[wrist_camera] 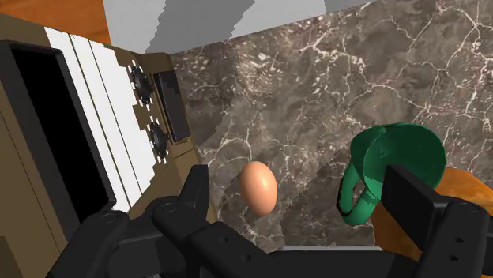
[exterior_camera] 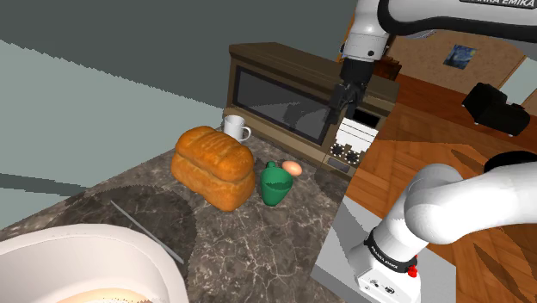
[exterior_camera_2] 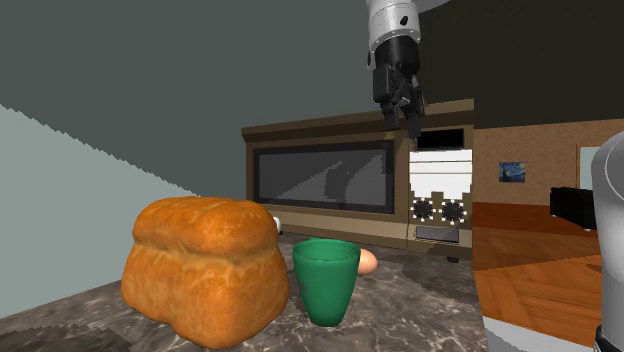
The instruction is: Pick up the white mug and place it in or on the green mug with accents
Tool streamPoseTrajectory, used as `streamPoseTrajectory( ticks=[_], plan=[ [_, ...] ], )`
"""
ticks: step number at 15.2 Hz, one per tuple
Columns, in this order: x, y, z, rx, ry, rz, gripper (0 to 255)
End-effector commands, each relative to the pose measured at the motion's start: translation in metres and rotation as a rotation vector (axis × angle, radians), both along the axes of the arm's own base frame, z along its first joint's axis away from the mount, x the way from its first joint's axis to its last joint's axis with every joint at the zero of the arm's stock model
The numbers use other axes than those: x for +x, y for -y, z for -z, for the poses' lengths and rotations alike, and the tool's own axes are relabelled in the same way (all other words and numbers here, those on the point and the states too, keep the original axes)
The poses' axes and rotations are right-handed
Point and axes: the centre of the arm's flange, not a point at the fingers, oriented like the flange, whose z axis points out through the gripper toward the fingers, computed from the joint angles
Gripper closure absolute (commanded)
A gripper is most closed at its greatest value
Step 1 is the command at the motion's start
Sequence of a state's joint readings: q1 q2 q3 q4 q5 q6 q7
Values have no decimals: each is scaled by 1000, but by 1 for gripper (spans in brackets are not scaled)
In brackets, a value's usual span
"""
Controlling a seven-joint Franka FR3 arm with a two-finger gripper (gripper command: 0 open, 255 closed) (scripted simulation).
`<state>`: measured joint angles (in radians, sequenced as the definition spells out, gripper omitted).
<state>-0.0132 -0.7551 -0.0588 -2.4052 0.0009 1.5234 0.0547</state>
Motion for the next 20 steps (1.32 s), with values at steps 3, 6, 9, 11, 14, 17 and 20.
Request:
streamPoseTrajectory(
  ticks=[3, 6, 9, 11, 14, 17, 20],
  plan=[
    [21, -8, 11, -6, 11, 15, 0],
    [53, -19, 27, -14, 28, 37, 0],
    [85, -29, 43, -23, 46, 59, 0],
    [107, -35, 54, -28, 57, 73, 0],
    [140, -44, 69, -37, 74, 95, 0],
    [173, -52, 83, -45, 91, 117, 0],
    [207, -59, 97, -54, 108, 139, 0]
  ],
)
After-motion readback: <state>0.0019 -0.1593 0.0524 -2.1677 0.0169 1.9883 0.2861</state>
